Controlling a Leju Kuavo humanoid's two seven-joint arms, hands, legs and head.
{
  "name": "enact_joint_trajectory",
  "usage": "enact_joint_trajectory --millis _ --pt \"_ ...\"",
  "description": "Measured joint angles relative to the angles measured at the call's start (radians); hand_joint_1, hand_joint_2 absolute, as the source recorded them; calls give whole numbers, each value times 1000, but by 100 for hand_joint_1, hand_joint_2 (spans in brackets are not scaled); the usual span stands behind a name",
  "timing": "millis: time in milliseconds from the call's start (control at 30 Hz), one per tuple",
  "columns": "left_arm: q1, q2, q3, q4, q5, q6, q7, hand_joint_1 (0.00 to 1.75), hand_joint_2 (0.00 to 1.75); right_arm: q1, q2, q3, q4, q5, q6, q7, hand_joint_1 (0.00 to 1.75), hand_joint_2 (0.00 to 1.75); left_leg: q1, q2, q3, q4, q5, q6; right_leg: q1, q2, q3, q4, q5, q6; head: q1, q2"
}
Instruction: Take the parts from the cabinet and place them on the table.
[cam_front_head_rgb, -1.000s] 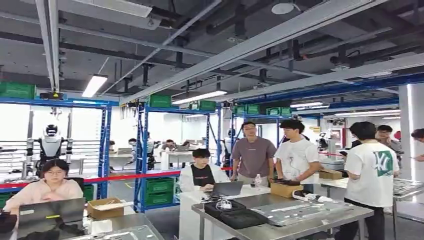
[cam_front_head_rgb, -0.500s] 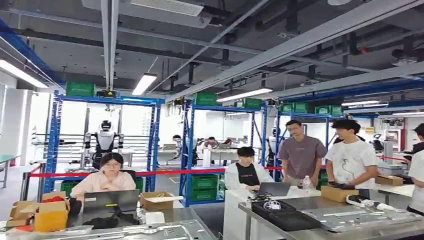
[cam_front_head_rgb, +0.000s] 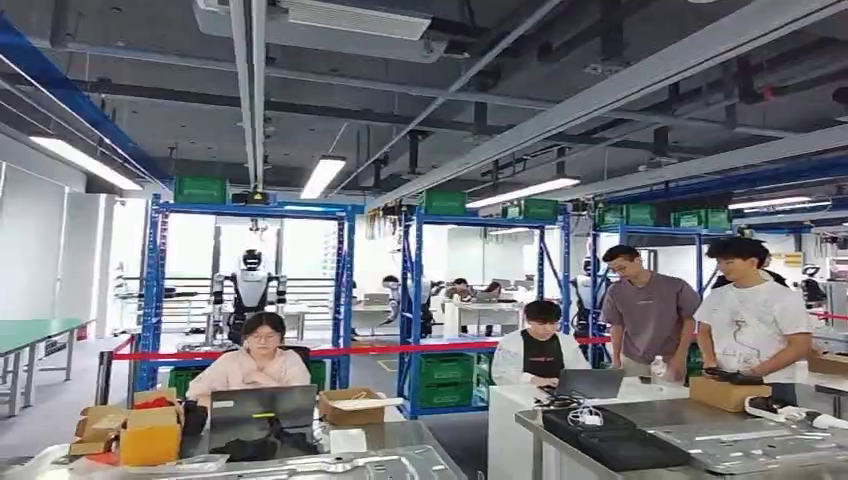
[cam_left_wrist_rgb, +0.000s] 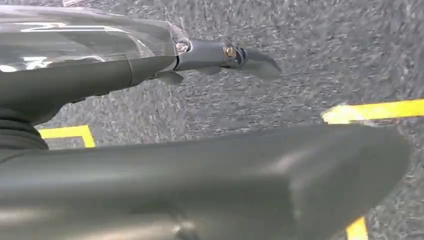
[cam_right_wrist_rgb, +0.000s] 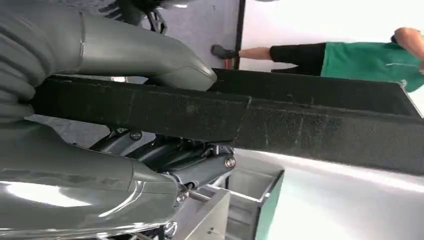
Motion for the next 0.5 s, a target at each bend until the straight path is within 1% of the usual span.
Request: enact_joint_trajectory --millis 33,100,133,167,200,233,267,300,333,367,433,467,500 --pt "-3 0 1 0 0 0 -1 0 175 -1 0 0 0 -1 0 0 175 175 2 8 -25 59 -42 -5 -1 -5 0 0 1 -1 0 0" --pt "-6 1 2 0 0 0 -2 0 175 2 0 2 2 -2 0 0 175 175 8 12 -91 209 -112 -15 -1 -15 -1 0 1 -1 0 0" --pt "-6 1 3 0 0 -1 -2 0 175 4 0 5 3 -2 0 0 175 175 12 14 -113 259 -124 -19 -2 -19 -1 1 1 -1 0 0" --pt "-4 0 3 0 0 -2 -2 0 175 6 0 6 3 -2 0 0 175 175 17 16 -110 258 -113 -24 -3 -22 -1 1 0 0 0 0" --pt "-3 0 4 0 0 -2 -3 0 175 6 0 7 4 -2 -1 0 175 175 21 18 -89 217 -85 -28 -5 -23 0 2 -1 3 0 0" --pt "-3 1 5 0 0 -2 -4 0 175 6 0 7 4 -2 -2 0 175 175 27 22 -47 140 -43 -34 -8 -25 0 6 -4 8 0 0" --pt "-4 1 5 0 0 -2 -6 0 175 4 0 7 3 -3 -2 -1 175 175 32 28 1 50 -1 -41 -11 -25 0 13 -9 16 0 0" --pt "-5 0 6 0 0 -2 -7 0 175 3 0 7 3 -3 -2 -1 175 175 34 34 30 -3 -5 -49 -11 -25 -3 20 -15 25 0 0" --pt "-8 -1 6 0 0 -2 -8 0 175 2 0 6 3 -3 -2 -1 175 175 31 27 30 -13 -5 -31 -5 -25 -10 35 -21 33 0 0" --pt "-7 -1 6 0 0 -2 -8 0 175 3 0 6 3 -3 -3 -1 175 175 27 27 28 -9 -6 -21 -5 -25 -10 31 -18 36 0 0" --pt "-4 -1 8 0 -3 -2 -8 0 175 4 0 7 3 -3 -3 -1 175 175 20 26 27 -9 -6 -7 -12 -25 -8 27 -16 42 0 0" --pt "-4 0 9 0 -3 -2 -8 0 175 4 0 6 3 -3 -3 -1 175 175 21 26 30 -13 -5 2 -15 -24 -9 28 -24 48 0 0" --pt "-5 0 11 0 -3 -2 -9 0 175 3 0 6 2 -3 -3 -1 175 175 21 26 30 -14 -5 8 -17 -21 -14 46 -38 51 0 0"
